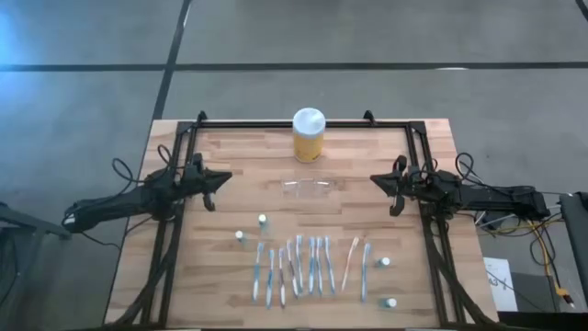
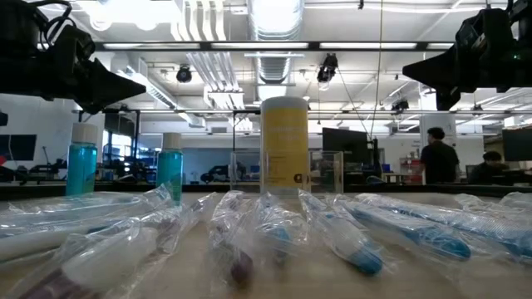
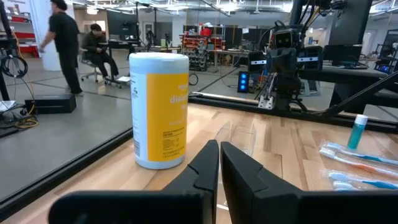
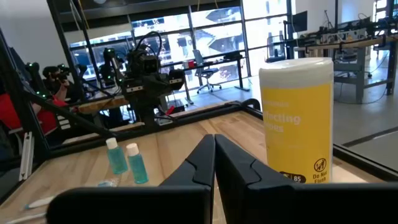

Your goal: Pick & Place toothbrushing station

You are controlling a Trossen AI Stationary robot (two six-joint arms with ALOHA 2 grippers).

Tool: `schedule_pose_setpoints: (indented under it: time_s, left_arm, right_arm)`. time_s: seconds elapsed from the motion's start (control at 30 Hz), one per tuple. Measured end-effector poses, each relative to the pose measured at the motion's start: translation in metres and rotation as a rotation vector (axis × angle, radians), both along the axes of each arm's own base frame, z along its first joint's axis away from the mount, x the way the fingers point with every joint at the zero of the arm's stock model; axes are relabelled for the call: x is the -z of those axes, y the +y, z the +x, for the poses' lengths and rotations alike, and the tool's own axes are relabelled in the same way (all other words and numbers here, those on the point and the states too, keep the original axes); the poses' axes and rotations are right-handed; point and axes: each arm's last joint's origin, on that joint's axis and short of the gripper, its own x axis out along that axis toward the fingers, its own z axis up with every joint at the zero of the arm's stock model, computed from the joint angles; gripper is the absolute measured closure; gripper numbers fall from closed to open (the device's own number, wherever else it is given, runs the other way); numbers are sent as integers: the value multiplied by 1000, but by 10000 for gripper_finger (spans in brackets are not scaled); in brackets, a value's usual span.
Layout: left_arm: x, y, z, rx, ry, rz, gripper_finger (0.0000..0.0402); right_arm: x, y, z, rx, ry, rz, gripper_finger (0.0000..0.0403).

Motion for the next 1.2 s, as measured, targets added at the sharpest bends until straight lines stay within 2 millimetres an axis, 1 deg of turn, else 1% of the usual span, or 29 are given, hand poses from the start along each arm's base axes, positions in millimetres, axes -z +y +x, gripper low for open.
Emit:
schedule_pose_setpoints:
  time_s: [0.4,0.63,0.8,0.97,1.1,1.2]
  left_arm:
    - [0,0,0,-5,-1,0,378]
    - [0,0,0,-8,-42,-115,378]
    - [0,0,0,-8,-48,-132,378]
    - [0,0,0,-7,-52,-133,378]
    - [-5,0,0,4,-52,-101,378]
    - [-18,-1,-2,36,-84,-56,378]
  right_arm:
    - [0,0,0,-1,0,0,394]
    - [0,0,0,0,0,0,394]
    - [0,0,0,0,0,-1,394]
    - [-3,0,0,23,11,-179,394]
    - [-4,0,0,25,11,-191,394]
    - [-6,0,-1,36,-13,-191,394]
